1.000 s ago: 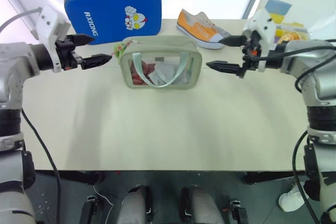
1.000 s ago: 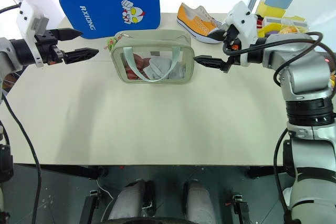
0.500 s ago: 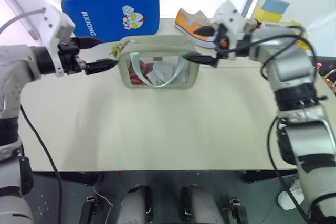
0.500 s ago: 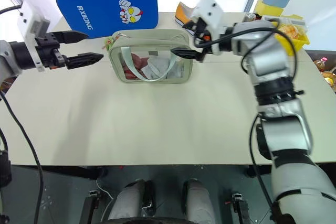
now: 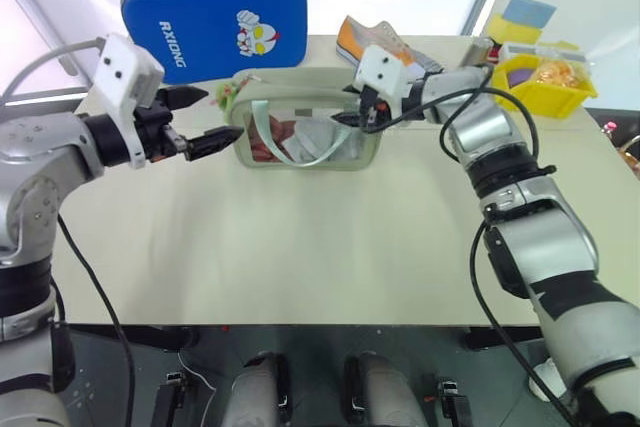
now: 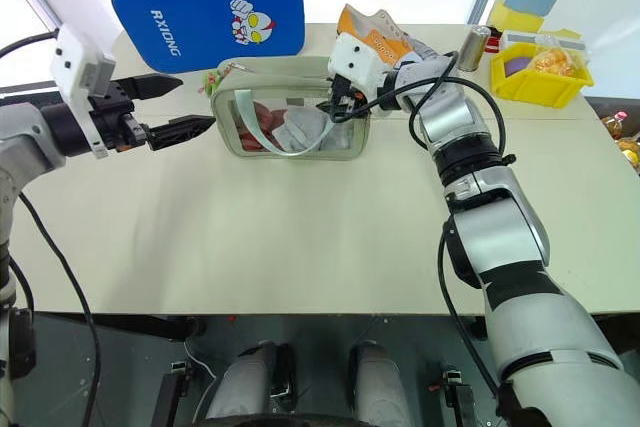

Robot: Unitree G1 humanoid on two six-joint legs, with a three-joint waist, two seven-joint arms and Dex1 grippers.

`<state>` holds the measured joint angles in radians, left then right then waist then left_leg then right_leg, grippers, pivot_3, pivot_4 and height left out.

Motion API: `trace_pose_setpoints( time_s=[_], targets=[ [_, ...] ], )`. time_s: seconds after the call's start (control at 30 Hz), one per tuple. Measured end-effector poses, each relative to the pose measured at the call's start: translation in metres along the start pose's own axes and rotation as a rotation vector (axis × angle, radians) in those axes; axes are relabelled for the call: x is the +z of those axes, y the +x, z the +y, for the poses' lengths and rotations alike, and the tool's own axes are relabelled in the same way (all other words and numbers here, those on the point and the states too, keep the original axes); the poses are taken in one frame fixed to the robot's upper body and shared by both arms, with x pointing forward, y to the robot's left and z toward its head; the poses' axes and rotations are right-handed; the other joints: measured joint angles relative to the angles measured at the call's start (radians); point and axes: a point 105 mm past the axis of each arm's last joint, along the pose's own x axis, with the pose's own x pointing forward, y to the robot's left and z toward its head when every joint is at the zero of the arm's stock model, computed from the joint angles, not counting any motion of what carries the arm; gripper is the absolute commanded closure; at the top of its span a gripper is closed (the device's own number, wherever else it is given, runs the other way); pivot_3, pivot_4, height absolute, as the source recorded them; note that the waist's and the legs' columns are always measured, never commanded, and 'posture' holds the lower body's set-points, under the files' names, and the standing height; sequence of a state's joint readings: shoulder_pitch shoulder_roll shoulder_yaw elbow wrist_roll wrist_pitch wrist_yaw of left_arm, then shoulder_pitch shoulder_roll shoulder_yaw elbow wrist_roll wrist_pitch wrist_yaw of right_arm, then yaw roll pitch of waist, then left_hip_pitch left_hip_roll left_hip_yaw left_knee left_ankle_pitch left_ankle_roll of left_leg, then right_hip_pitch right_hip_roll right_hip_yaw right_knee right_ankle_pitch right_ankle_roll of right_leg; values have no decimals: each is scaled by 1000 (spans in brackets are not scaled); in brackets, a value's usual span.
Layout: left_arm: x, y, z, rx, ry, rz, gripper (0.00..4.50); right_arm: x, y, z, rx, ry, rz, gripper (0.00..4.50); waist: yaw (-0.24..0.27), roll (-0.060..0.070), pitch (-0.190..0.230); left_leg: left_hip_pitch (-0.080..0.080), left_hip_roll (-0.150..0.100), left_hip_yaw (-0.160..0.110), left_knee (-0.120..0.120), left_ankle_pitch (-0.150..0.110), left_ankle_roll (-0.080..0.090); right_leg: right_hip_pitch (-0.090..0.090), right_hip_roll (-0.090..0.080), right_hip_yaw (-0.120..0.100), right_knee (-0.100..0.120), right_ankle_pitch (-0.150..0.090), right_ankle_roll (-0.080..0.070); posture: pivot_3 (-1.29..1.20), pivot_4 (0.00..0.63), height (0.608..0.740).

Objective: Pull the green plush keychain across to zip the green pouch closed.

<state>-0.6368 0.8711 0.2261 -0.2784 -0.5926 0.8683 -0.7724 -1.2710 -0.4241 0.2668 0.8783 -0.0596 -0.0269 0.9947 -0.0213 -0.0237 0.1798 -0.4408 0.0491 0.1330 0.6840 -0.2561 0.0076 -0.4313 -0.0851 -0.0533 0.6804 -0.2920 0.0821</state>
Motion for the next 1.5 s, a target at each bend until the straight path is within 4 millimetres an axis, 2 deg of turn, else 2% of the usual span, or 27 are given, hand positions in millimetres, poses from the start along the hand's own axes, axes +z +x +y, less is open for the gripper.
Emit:
trace_pose_setpoints(
  time_s=[0.03, 0.23, 0.43, 0.6, 0.83, 1.1, 1.23, 1.33, 1.43, 1.5],
  targets=[
    [1, -1, 1, 9, -1, -3, 0, 3, 2, 1, 7, -24, -10, 4439, -3, 0, 0, 0, 0, 0, 0, 0, 0, 0, 0, 0, 0, 0, 0, 0, 150, 740],
    [3, -13, 14, 62, 16, 13, 0, 10, 2, 3, 29, -56, -41, 4439, -18, 0, 0, 0, 0, 0, 0, 0, 0, 0, 0, 0, 0, 0, 0, 0, 150, 740],
    [6, -30, 30, 125, 32, 31, 0, 17, -22, 3, 59, -86, -82, 4439, -18, 0, 0, 0, 0, -1, 0, 0, 0, 0, -1, -1, 0, 0, 0, 0, 150, 740],
    [5, -27, 30, 121, 26, 26, 0, 13, -21, 25, 110, -36, -90, 4439, -21, 0, 0, 0, 0, 0, 0, 0, -1, 0, -1, -1, 1, 0, 0, 0, 150, 740],
    [3, -23, 27, 101, 18, 24, 0, 24, -26, 45, 152, -30, -96, 4439, -20, 0, 0, 0, 0, 0, 0, 0, 0, 0, -1, -1, 1, 0, 0, 0, 150, 740],
    [0, -16, 21, 73, 18, 19, 0, 33, -35, 48, 146, -25, -62, 4439, -18, 0, 0, 0, 0, 0, 0, 0, 0, 0, -1, -1, 1, 0, 0, 0, 150, 740],
    [0, -15, 21, 72, 20, 18, 0, 25, -35, 59, 156, 10, -45, 4439, -17, 0, 0, 0, -1, 0, 0, 0, 0, 0, -1, -1, 1, 0, 0, 0, 150, 740],
    [1, -15, 21, 67, 28, 10, 0, 23, -36, 66, 172, 39, -43, 3380, -19, 0, 0, 0, 0, 0, 0, 0, 0, 0, -1, 0, 1, 0, 0, 0, 150, 740],
    [-2, -16, 23, 65, 21, 16, 0, 23, -40, 68, 178, 57, -38, 1883, -20, 0, 0, 1, 0, 0, 0, 0, 0, 0, 0, -1, 1, 0, 0, 0, 150, 740],
    [-9, -21, 30, 87, 17, 35, 0, 23, -47, 65, 171, 55, -23, 1883, -19, 0, 0, 1, 0, 0, 0, 0, 0, 0, -1, -1, 1, 0, 0, 0, 150, 740]
  ],
)
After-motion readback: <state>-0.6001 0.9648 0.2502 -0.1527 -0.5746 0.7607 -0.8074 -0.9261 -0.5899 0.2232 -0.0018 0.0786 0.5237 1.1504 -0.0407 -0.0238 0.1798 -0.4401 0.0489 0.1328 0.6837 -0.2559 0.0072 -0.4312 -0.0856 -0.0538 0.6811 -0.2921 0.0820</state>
